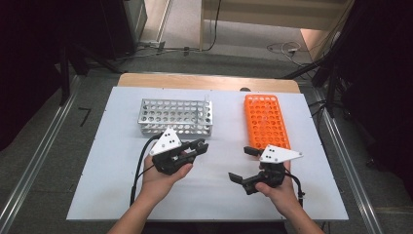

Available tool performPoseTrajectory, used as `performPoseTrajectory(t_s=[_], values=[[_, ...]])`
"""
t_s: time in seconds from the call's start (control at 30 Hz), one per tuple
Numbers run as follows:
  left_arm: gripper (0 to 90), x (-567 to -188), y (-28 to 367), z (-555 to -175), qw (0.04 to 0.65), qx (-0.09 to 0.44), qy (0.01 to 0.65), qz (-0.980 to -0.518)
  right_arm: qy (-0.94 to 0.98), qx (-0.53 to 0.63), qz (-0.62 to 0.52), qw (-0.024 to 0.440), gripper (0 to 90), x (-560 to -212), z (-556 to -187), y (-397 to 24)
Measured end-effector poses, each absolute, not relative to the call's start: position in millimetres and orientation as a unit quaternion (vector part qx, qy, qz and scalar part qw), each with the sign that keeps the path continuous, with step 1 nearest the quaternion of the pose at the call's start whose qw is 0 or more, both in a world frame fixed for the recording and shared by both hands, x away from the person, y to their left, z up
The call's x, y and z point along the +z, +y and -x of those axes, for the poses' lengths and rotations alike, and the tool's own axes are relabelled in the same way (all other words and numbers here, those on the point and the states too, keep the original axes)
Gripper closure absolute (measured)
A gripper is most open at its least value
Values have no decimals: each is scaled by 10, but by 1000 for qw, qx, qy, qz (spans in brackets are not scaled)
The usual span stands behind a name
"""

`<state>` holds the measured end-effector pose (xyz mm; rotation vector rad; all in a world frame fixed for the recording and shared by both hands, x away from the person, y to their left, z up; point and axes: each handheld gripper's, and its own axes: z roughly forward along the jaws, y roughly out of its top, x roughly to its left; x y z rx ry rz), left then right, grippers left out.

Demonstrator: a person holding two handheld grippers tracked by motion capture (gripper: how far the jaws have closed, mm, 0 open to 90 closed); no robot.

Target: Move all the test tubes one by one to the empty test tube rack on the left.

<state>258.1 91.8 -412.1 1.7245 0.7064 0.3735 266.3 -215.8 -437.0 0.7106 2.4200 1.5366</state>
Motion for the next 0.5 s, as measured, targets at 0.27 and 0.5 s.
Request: performPoseTrajectory(t_s=[0.27,0.5], values=[[760,-4018,932,-2819,573,179,310,-737,802,524,-267,108,0,-4356,-2646,-2504],[760,-4017,979,-3064,569,188,332,-728,793,521,-291,122,0,-4380,-2621,-2757]])
